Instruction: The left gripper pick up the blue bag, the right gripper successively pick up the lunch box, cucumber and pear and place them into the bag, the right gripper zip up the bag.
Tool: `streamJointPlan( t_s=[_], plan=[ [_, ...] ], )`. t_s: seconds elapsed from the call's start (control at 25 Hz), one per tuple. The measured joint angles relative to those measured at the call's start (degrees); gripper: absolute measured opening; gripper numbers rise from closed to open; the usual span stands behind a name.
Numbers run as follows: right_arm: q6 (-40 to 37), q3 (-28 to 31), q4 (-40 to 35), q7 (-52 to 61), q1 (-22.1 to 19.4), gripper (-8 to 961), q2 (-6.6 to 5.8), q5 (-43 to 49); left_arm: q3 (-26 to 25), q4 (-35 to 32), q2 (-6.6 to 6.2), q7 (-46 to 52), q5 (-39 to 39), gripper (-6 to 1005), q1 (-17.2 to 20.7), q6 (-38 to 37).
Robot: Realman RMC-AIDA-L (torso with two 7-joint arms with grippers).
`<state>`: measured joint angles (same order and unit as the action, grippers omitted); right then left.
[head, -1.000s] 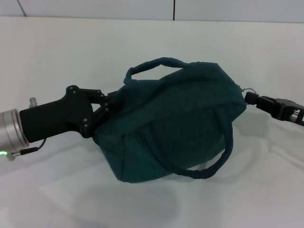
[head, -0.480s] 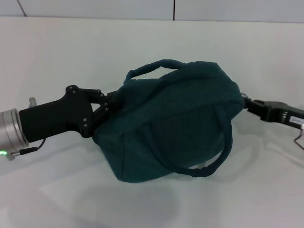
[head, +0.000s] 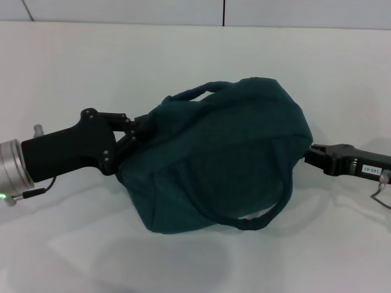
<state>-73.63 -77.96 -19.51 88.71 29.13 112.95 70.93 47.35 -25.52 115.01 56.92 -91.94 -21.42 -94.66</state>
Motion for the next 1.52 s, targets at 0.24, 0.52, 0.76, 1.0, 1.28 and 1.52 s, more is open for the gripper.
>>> streamJointPlan(
  t_s=[0.24,0.52,0.76,1.0,1.28,1.52],
  plan=[
    [-3.7,0.0,-0.3,0.1,-0.9,17,-0.41,0.0,-0.6,-0.1,-0.41,-0.2,0.1,54,0.2,0.0],
    [-4.3,0.3,0.1,0.3,-1.0,19,-1.13,0.0,-3.0,-1.0,-0.25,-0.2,0.5,55,0.7,0.0],
    [-6.8,1.5,-0.4,-0.2,-1.9,69,-1.48,-0.4,-5.0,-1.0,0.32,0.0,0.7,54,1.3,-0.1],
    [-9.9,9.3,-0.5,-2.9,-4.3,168,-1.74,-0.4,-5.1,-1.0,1.34,-0.3,6.9,142,3.5,-0.2],
    [-16.7,21.6,-0.5,-8.9,-7.3,403,-1.63,-0.5,-5.2,-1.0,1.39,0.0,12.0,402,5.7,-3.4],
    [-30.3,23.0,-6.4,-11.1,-6.7,659,-2.01,1.4,-2.8,-3.5,0.14,6.4,8.7,605,3.9,-14.3]
  ],
)
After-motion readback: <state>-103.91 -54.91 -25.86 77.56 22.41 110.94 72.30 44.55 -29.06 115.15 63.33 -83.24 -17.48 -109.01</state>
